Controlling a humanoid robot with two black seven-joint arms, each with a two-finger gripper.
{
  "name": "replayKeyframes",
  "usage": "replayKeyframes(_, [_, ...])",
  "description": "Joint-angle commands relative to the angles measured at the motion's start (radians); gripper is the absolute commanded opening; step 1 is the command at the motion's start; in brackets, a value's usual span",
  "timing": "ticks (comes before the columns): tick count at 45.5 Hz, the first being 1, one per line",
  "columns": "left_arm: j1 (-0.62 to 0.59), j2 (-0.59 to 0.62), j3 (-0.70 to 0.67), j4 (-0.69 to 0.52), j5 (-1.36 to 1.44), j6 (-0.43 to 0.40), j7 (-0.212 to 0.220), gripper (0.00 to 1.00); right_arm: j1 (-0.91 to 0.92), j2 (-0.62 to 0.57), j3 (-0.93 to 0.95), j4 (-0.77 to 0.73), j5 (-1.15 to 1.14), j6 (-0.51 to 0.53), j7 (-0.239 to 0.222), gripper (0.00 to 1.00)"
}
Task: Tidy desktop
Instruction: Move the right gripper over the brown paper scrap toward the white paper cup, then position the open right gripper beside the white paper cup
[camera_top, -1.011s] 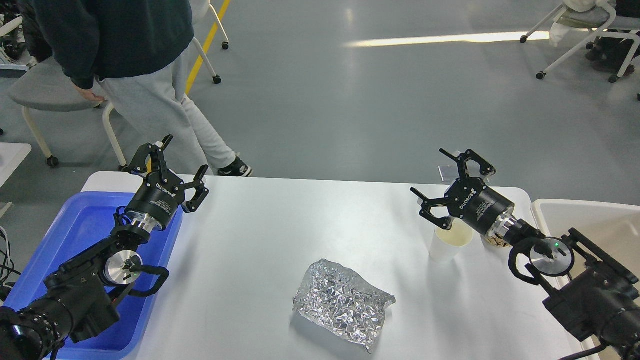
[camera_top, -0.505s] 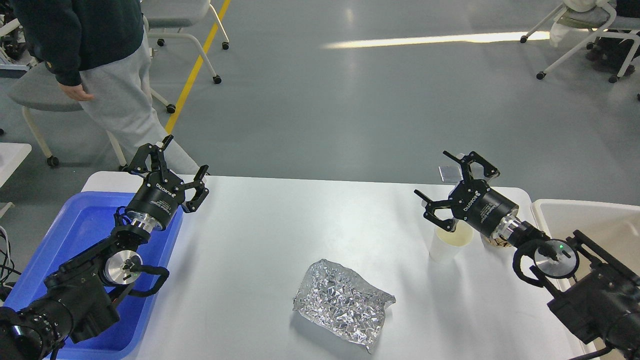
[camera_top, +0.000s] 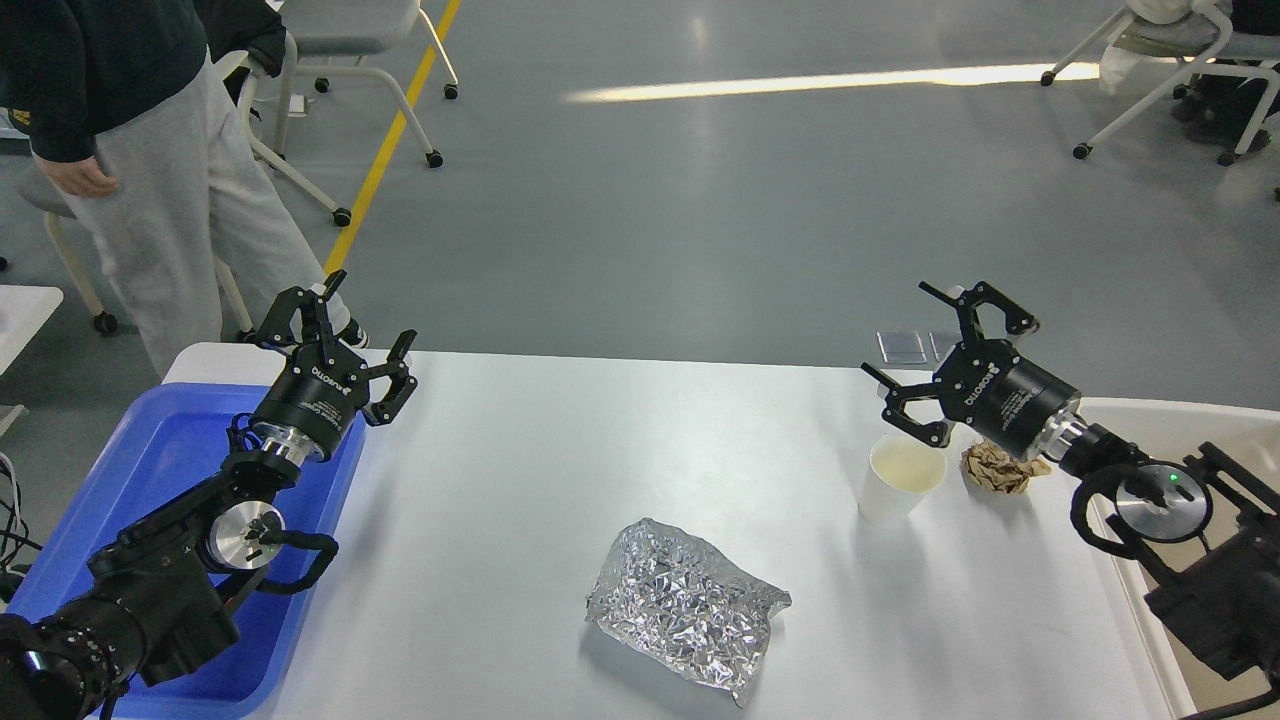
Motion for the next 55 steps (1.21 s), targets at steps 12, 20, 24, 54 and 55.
replayKeyframes(12, [-0.001, 0.000, 0.001, 0.000, 0.001, 0.000, 0.000, 1.00, 0.006, -0.189, -0.109, 0.185, -0.148, -0.012, -0.004, 1.00])
replayKeyframes(20, [-0.001, 0.001, 0.001, 0.000, 0.000, -0.002, 0.002, 1.00, 0.066, -0.285, -0.184, 0.254, -0.277, -0.013, -0.009, 1.00])
replayKeyframes(24, [-0.001, 0.001, 0.001, 0.000, 0.001, -0.002, 0.002, 1.00, 0.127, -0.331, -0.273, 0.280, -0.328, -0.013, -0.012, 1.00])
replayKeyframes(54, [-0.001, 0.001, 0.001, 0.000, 0.002, -0.003, 0.002, 1.00, 0.429, -0.276, -0.753, 0.213, -0.671, -0.034, -0.020, 1.00])
replayKeyframes(55, [-0.001, 0.001, 0.001, 0.000, 0.002, -0.003, 0.002, 1.00, 0.429, -0.270, -0.755, 0.205, -0.673, -0.039, -0.020, 1.00])
